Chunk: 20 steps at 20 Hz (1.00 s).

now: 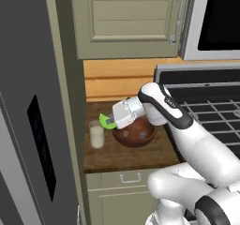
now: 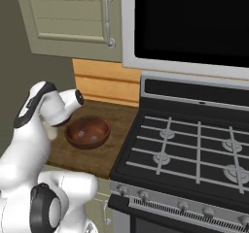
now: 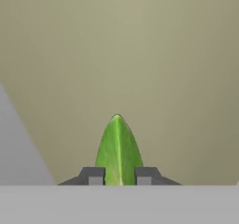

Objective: Grab a lemon wedge from the fridge and one ice cube from the ice bowl, and put them in the glass of lemonade.

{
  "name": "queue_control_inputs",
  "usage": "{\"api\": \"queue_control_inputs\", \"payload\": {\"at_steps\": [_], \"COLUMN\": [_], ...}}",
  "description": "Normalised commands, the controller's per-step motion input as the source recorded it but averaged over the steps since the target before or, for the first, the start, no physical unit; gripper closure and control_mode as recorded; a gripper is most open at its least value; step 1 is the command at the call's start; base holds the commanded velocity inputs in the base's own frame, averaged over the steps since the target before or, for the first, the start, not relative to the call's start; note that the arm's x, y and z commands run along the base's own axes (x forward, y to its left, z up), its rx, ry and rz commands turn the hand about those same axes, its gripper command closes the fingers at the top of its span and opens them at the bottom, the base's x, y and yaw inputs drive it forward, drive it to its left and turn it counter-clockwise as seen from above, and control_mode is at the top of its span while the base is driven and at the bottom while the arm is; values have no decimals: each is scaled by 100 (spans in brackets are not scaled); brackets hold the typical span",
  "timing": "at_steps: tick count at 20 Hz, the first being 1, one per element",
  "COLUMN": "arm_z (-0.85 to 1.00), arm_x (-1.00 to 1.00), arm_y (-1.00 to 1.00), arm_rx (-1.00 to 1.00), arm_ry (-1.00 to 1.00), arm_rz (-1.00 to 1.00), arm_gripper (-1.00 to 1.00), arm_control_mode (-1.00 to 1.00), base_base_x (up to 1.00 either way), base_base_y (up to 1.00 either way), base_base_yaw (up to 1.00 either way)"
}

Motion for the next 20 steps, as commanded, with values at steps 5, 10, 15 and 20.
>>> {"api": "queue_control_inputs", "payload": {"at_steps": [5,10,15,20], "arm_z": [-3,-30,-19,17], "arm_x": [5,0,3,5], "arm_y": [0,-1,0,0], "arm_rx": [12,10,6,5], "arm_ry": [0,0,0,-1], "arm_rz": [6,5,5,2], "arm_gripper": [100,100,100,100], "arm_control_mode": [-100,-100,-100,-100], "base_base_x": [0,0,0,0], "base_base_y": [0,0,0,0], "base_base_yaw": [0,0,0,0]}}
